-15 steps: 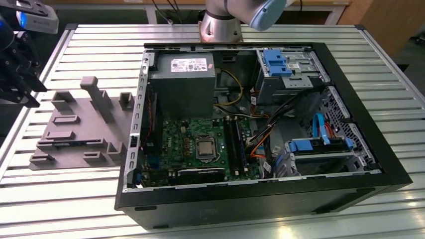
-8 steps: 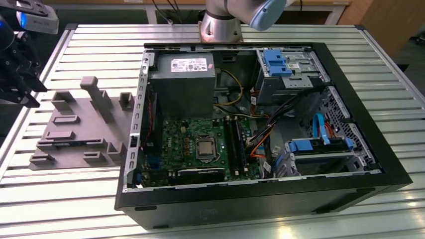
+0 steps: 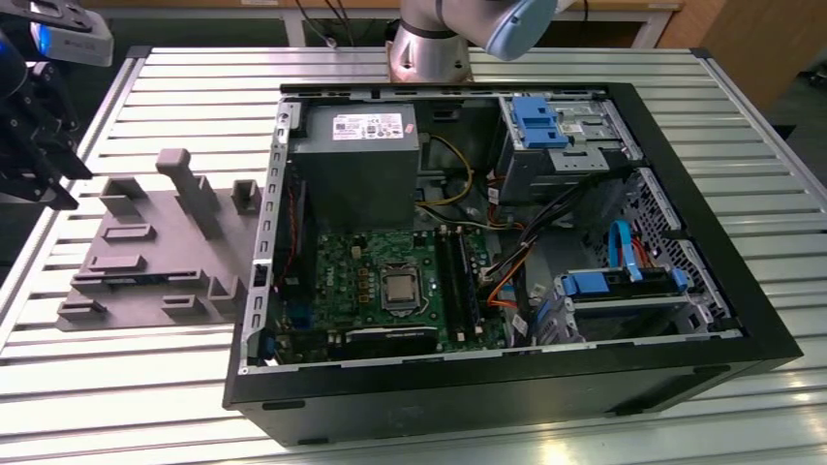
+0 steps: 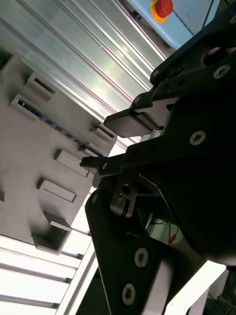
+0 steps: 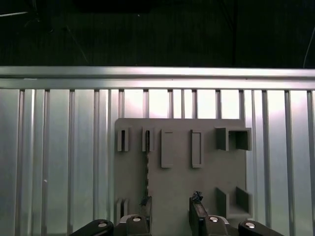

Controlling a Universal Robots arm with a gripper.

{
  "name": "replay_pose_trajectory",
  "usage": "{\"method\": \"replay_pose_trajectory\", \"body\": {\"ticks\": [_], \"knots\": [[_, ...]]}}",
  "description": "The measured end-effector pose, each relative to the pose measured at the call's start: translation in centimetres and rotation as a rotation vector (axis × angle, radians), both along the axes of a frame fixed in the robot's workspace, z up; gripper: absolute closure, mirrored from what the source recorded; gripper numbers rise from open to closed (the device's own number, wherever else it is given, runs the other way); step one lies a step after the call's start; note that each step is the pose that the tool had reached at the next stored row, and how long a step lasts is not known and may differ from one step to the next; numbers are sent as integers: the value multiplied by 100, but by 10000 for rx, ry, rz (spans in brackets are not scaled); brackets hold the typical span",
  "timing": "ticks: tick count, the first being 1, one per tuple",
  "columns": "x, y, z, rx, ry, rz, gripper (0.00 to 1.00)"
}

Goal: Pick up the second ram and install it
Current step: 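Pick up the second ram and move it above second insertion slot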

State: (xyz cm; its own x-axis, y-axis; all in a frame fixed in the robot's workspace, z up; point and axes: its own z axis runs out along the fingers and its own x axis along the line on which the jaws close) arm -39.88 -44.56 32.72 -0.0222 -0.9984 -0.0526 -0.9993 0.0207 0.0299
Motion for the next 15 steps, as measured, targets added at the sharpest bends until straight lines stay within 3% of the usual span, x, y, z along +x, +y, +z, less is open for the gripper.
{"method": "replay_pose_trajectory", "body": {"ticks": [2, 8, 15], "knots": [[-6, 0, -21, 3, -55, 1, 57], [-16, -4, -107, 1, -135, 0, 57], [-16, -4, -116, 0, -140, 0, 57]]}}
